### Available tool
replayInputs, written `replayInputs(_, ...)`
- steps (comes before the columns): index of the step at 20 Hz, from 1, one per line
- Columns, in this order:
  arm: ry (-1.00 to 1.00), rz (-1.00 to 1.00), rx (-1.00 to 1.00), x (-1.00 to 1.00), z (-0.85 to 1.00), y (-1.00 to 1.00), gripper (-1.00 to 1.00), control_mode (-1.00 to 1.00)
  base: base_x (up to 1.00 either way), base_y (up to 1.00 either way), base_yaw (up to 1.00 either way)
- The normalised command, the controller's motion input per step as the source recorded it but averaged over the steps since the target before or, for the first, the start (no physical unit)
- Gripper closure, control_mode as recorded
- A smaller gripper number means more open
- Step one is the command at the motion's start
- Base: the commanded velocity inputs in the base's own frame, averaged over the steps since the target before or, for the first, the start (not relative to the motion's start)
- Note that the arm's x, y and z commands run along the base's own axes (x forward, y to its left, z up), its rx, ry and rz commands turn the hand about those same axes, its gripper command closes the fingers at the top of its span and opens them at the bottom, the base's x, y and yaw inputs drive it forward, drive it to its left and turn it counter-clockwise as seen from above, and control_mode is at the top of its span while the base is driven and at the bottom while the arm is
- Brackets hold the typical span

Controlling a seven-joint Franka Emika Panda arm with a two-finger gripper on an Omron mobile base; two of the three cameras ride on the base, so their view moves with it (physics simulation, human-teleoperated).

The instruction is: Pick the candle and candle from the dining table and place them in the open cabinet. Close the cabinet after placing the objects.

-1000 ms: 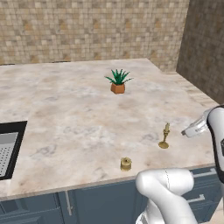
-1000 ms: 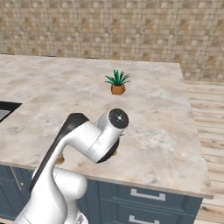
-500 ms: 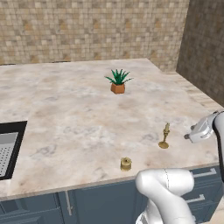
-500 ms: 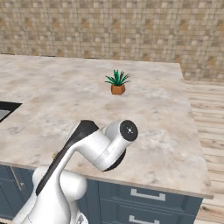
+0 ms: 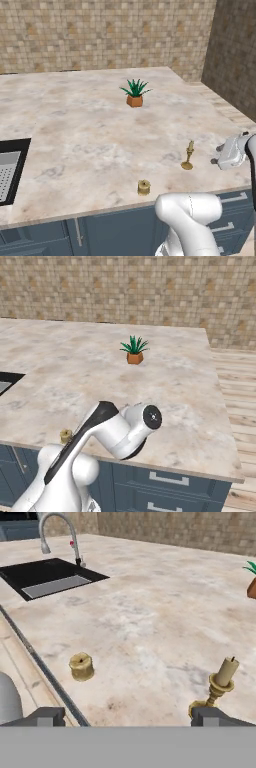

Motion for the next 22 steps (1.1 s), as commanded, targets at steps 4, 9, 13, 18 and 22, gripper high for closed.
replayInputs(4,-0.09,0.08,0.0,0.0,-0.16,0.0,-1.0,-1.0,0.0,0.0,0.0)
replayInputs(9,-0.03,0.09,0.0,0.0,-0.11,0.0,-1.0,-1.0,0.0,0.0,0.0)
replayInputs(13,0.0,0.06,0.0,0.08,-0.03,0.0,-1.0,-1.0,0.0,0.0,0.0)
replayInputs(18,0.0,0.03,0.0,0.18,0.0,0.0,-1.0,-1.0,0.0,0.0,0.0)
replayInputs(22,0.0,0.03,0.0,0.22,0.0,-0.01,-1.0,-1.0,0.0,0.0,0.0)
